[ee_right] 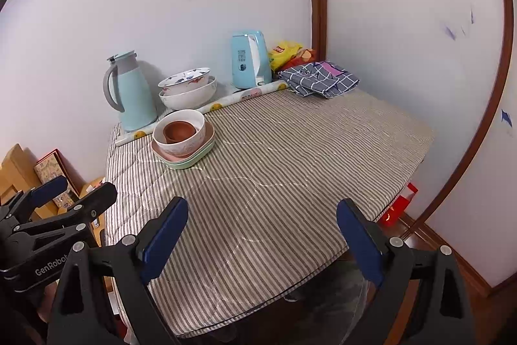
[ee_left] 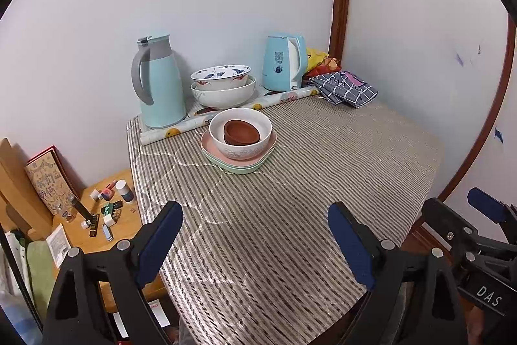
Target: Organize plates and bowls
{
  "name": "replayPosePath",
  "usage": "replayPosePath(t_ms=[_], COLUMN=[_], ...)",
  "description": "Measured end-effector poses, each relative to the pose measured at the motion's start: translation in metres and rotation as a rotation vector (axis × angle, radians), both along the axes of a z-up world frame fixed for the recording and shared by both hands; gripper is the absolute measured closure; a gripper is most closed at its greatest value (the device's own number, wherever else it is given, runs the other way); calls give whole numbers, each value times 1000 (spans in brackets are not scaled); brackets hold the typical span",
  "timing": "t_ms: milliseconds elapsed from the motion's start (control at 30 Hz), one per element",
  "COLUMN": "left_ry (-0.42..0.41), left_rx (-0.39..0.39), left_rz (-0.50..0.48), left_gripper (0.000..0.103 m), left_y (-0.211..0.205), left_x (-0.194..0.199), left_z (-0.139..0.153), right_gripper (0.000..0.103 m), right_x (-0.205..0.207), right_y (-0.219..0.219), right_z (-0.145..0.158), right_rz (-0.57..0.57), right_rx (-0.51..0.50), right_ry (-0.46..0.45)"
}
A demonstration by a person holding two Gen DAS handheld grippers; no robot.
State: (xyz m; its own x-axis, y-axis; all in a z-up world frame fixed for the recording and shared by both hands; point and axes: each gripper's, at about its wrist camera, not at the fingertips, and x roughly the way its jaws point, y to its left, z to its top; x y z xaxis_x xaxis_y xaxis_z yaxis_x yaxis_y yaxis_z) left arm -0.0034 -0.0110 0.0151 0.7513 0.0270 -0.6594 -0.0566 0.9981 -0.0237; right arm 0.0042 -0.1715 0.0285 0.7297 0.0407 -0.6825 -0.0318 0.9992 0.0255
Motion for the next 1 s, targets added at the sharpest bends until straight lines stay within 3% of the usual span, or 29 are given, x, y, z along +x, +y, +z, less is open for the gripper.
replayPosePath(t_ms=[1000], left_ry=[1], left_rx=[-15], left_rz=[5], left_gripper=[11], left_y=[-2], left_x=[-3], left_z=[-2], right_gripper=[11], right_x=[-4], right_y=[4], right_z=[-2], right_rz=[6], right_rx=[6], right_ry=[4])
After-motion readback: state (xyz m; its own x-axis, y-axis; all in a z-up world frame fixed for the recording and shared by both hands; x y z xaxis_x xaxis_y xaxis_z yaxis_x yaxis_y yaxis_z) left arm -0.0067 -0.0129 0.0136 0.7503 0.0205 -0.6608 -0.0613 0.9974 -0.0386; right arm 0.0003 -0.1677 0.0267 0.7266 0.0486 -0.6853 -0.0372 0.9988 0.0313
